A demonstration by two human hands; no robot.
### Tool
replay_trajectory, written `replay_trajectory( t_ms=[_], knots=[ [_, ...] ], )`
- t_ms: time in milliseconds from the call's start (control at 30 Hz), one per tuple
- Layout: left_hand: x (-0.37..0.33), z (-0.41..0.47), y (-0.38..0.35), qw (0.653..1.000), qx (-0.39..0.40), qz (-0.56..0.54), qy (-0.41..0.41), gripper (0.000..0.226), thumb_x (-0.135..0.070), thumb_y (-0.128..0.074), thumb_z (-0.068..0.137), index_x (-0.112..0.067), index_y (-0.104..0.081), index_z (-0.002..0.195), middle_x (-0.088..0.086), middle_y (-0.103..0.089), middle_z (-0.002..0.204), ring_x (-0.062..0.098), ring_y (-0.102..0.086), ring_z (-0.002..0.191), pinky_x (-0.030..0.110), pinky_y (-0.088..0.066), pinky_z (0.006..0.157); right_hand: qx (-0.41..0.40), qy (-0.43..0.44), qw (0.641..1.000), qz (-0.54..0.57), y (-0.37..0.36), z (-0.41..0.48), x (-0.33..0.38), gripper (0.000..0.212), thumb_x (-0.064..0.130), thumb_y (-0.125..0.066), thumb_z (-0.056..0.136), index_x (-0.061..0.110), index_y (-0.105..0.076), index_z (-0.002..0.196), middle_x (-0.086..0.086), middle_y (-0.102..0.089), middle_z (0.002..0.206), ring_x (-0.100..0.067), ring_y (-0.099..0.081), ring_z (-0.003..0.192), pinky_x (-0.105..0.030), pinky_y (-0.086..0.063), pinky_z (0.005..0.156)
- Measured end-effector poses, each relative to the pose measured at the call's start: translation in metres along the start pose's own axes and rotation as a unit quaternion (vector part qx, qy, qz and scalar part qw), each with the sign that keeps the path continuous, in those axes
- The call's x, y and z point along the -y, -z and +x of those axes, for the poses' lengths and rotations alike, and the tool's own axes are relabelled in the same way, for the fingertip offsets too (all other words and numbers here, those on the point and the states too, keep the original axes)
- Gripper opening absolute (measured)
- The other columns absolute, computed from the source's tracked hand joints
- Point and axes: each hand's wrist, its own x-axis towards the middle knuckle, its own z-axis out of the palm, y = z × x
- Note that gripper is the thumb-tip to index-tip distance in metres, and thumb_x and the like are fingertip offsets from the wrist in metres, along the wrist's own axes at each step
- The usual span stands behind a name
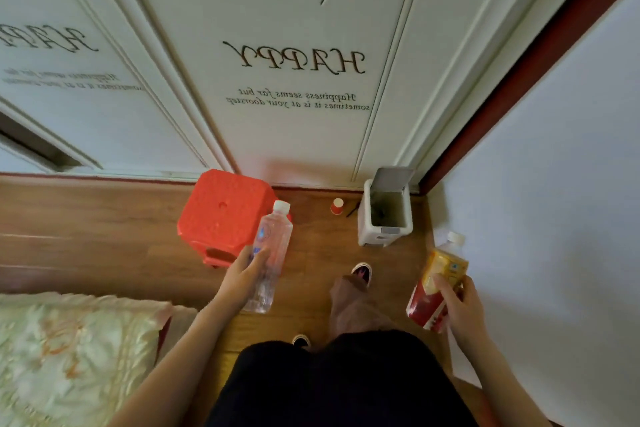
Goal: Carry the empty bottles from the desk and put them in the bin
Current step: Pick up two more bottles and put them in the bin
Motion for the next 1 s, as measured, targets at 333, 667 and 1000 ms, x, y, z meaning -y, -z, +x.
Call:
replay_trajectory(
  t_ms=[333, 667, 1000],
  knots=[
    [-0.11, 0.119, -0.101, 0.995, 0.06, 0.073, -0.018, 0.021, -0.035, -0.049, 0.096, -0.017, -0.059, 0.099, 0.005, -0.065, 0.089, 0.019, -0.065, 0.075, 0.022, -0.052, 0.056, -0.035, -0.004, 0.999, 0.026, 0.009, 0.13, 0.081, 0.051, 0.039, -0.064, 0.088, 0.011, -0.047, 0.127, -0.011, -0.062, 0.118, -0.031, -0.061, 0.109, -0.038, -0.05, 0.089],
    [-0.188, 0.222, -0.164, 0.977, 0.133, 0.166, -0.003, 0.033, -0.057, -0.054, 0.081, -0.028, -0.056, 0.095, 0.005, -0.067, 0.097, 0.026, -0.067, 0.088, 0.046, -0.057, 0.078, -0.059, -0.023, 0.997, 0.037, -0.013, 0.228, 0.129, 0.074, 0.065, -0.062, 0.074, 0.016, -0.045, 0.127, -0.007, -0.062, 0.118, -0.025, -0.063, 0.104, -0.038, -0.054, 0.089],
    [-0.11, 0.366, -0.274, 0.913, 0.288, 0.289, -0.001, 0.026, -0.033, -0.067, 0.085, -0.025, -0.052, 0.104, -0.006, -0.063, 0.094, 0.013, -0.062, 0.084, 0.028, -0.05, 0.072, -0.104, -0.071, 0.982, 0.138, -0.054, 0.333, 0.018, 0.059, 0.051, -0.061, 0.079, 0.024, -0.044, 0.128, 0.007, -0.062, 0.114, 0.0, -0.065, 0.097, -0.014, -0.054, 0.071]
  ],
)
